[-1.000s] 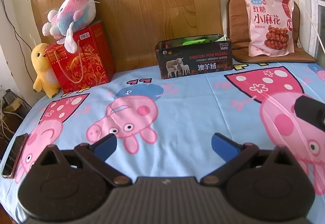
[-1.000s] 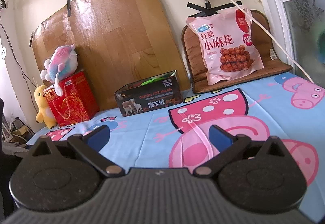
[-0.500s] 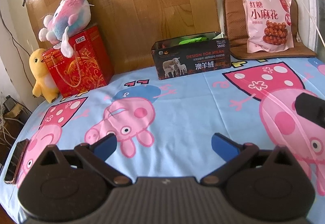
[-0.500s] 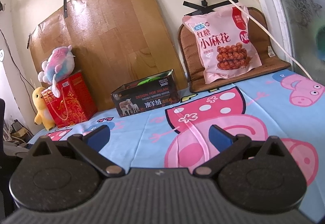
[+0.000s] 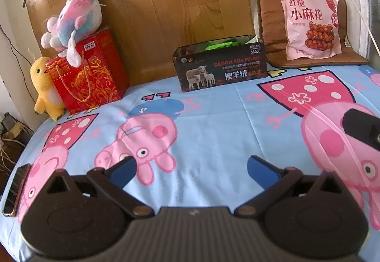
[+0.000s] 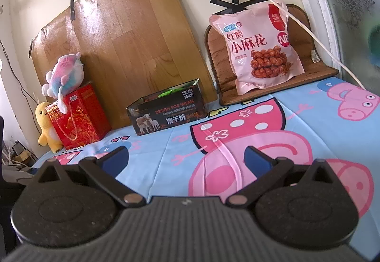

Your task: Organize snacks

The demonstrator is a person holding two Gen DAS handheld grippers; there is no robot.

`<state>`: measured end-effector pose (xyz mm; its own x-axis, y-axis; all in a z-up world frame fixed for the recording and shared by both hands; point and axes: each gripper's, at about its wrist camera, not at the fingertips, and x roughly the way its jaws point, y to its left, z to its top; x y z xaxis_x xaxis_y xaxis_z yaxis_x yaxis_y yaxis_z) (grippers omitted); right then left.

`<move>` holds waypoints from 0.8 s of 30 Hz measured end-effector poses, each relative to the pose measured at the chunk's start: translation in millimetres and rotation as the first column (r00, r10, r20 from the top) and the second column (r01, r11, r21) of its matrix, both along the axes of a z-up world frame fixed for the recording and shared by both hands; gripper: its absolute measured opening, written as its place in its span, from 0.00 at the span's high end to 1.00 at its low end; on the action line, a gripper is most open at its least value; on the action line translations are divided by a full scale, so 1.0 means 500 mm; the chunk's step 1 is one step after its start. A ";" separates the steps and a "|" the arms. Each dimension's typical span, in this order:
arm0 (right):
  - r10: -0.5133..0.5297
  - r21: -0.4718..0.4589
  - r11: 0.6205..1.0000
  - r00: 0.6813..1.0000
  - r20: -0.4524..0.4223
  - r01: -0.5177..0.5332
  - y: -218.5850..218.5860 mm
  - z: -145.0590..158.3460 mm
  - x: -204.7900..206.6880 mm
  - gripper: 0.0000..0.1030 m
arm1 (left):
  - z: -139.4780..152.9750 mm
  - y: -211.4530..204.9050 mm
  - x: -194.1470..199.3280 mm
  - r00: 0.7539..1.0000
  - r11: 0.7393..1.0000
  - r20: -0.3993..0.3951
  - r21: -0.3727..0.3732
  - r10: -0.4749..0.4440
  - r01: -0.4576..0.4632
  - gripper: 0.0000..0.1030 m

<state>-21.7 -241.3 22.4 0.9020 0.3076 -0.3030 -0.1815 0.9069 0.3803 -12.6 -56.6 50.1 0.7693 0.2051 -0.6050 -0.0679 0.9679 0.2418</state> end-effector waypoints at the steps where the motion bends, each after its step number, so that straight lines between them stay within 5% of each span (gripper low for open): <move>1: 0.000 0.000 1.000 1.000 0.000 0.000 0.000 0.000 0.000 0.00 | 0.000 0.001 0.001 1.000 1.000 -0.004 -0.005 -0.001 0.001 0.00; 24: -0.002 -0.013 1.000 1.000 -0.007 0.002 0.000 -0.003 0.009 0.00 | -0.005 0.010 0.018 1.000 0.999 -0.021 -0.040 -0.012 0.011 0.00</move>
<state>-17.3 -241.5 21.1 0.9005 0.3019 -0.3129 -0.1772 0.9120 0.3698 -3.5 -51.8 47.5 0.7582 0.1715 -0.6290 -0.0517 0.9776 0.2042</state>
